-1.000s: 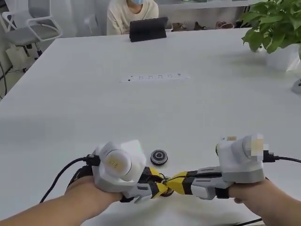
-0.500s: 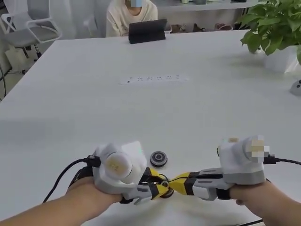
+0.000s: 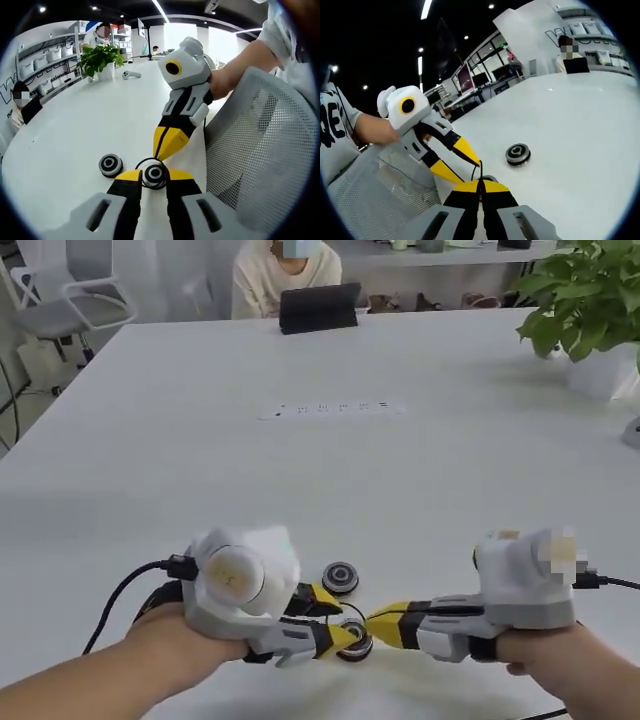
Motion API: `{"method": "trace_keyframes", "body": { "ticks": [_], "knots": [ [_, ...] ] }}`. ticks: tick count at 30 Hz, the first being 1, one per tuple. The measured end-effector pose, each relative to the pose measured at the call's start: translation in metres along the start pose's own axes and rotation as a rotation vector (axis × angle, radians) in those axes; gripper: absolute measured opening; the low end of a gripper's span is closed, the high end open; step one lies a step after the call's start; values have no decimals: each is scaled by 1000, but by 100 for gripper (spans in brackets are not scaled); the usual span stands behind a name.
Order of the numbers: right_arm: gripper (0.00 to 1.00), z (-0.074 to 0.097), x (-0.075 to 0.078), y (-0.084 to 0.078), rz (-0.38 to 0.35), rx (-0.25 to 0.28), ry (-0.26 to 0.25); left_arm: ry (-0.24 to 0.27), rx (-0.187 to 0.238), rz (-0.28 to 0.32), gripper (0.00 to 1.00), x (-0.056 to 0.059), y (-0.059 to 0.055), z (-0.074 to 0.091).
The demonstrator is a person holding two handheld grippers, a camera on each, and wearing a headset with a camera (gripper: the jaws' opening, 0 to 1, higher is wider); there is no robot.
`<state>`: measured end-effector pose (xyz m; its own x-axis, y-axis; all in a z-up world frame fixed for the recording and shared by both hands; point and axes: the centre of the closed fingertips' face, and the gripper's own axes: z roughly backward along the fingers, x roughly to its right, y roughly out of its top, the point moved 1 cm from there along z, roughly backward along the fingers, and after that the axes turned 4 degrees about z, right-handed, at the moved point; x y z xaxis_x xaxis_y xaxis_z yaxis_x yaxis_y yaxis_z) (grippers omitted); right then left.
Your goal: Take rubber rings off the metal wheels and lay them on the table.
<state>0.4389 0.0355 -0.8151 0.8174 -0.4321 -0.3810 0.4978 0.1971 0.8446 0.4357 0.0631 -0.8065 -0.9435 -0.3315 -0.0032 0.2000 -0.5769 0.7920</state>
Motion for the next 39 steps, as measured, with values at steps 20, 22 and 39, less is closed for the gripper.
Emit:
{"method": "trace_keyframes", "body": {
  "ticks": [20, 22, 39],
  "knots": [
    [0, -6, 0, 17, 14, 6, 28, 27, 41, 11, 34, -6, 4, 37],
    [0, -7, 0, 19, 19, 1, 34, 31, 43, 18, 36, -7, 3, 41],
    [0, -25, -3, 27, 65, -59, 74, 72, 42, 72, 52, -15, -10, 63]
  ]
}}
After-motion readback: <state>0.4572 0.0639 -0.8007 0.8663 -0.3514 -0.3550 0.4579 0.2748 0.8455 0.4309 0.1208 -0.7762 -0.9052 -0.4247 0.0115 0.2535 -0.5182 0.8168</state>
